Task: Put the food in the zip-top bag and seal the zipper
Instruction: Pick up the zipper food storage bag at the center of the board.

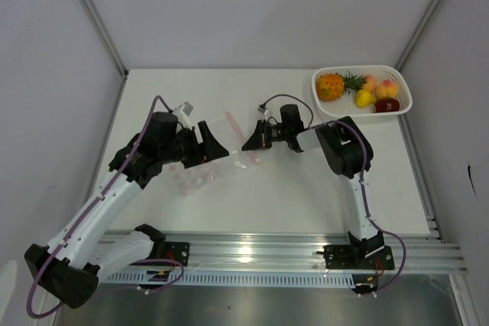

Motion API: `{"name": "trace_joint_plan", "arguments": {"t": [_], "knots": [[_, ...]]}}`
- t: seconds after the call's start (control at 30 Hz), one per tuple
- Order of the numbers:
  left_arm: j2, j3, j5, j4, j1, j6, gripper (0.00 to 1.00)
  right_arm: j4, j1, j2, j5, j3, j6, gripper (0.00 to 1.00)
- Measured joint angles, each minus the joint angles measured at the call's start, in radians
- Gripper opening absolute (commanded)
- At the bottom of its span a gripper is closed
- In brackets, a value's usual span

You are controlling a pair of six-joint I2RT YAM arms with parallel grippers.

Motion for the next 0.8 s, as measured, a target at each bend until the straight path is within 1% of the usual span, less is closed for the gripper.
{"name": "trace_joint_plan", "arguments": {"t": [0.07, 0.13, 0.27, 0.37, 0.47, 0.57, 0.8], "knots": [[0.044, 0.052, -0.019, -0.034, -0.001, 0.017, 0.79, -0.106, 0.023, -0.073, 0.040, -0.040, -0.072, 0.00], [0.097, 0.119, -0.042, -0.066, -0.001, 0.042, 0.78, -0.248, 0.062, -0.164, 0.111, -0.045, -0.182, 0.00], [0.174, 0.224, -0.084, -0.101, -0.001, 0.088, 0.78, -0.487, 0.180, -0.363, 0.320, -0.024, -0.389, 0.00], [0.215, 0.272, -0.093, -0.122, -0.001, 0.111, 0.77, -0.587, 0.278, -0.495, 0.483, -0.016, -0.502, 0.00], [0.261, 0.306, -0.098, -0.133, -0.001, 0.126, 0.78, -0.632, 0.344, -0.585, 0.614, -0.038, -0.566, 0.00], [0.293, 0.317, -0.099, -0.147, 0.011, 0.126, 0.78, -0.643, 0.375, -0.654, 0.720, -0.101, -0.600, 0.00], [0.296, 0.317, -0.100, -0.162, 0.044, 0.116, 0.78, -0.653, 0.436, -0.731, 0.892, -0.270, -0.639, 0.00]]}}
